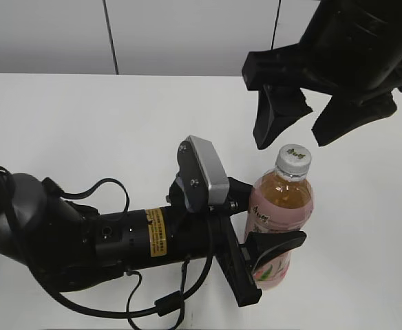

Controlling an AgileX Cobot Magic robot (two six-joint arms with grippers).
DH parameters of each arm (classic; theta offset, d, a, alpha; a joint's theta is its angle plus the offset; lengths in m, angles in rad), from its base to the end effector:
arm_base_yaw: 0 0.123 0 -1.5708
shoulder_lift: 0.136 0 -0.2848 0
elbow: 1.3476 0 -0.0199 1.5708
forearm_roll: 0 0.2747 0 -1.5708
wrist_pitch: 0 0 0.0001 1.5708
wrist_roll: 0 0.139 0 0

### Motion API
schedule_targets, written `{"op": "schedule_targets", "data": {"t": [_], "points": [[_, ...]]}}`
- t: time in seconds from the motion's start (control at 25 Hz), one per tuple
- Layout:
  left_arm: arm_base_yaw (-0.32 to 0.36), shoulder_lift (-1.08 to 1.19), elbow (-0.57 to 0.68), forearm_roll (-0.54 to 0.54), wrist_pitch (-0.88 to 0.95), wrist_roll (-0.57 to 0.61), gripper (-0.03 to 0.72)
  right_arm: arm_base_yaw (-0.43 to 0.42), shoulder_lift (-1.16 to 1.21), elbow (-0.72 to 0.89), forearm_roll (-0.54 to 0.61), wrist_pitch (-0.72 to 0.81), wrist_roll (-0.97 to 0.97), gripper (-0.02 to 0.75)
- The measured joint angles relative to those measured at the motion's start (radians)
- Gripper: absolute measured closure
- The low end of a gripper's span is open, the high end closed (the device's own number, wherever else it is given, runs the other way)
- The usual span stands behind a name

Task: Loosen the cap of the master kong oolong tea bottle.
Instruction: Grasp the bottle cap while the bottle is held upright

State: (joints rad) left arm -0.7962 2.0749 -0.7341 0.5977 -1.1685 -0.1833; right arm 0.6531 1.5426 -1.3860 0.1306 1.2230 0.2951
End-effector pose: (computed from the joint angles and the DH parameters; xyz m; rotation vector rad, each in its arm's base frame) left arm 0.2228 -0.3306 0.0778 1.1253 1.4192 -0.9891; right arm 0.2631 0.2227 0.2744 -0.4825 2.8917 0.3560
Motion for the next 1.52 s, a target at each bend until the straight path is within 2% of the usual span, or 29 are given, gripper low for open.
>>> {"op": "schedule_targets", "data": {"t": [0.88, 1.0, 1.24, 1.52], "points": [[0.000, 0.000, 0.000, 0.000, 0.000, 0.000, 0.293, 0.000, 0.008, 0.036, 0.024, 0.000, 0.002, 0.220], [0.000, 0.000, 0.000, 0.000, 0.000, 0.000, 0.293, 0.000, 0.008, 0.036, 0.024, 0.000, 0.002, 0.265], [0.000, 0.000, 0.000, 0.001, 0.000, 0.000, 0.293, 0.000, 0.008, 0.036, 0.022, 0.001, -0.014, 0.433], [0.000, 0.000, 0.000, 0.000, 0.000, 0.000, 0.293, 0.000, 0.008, 0.036, 0.020, 0.002, -0.076, 0.458]]}}
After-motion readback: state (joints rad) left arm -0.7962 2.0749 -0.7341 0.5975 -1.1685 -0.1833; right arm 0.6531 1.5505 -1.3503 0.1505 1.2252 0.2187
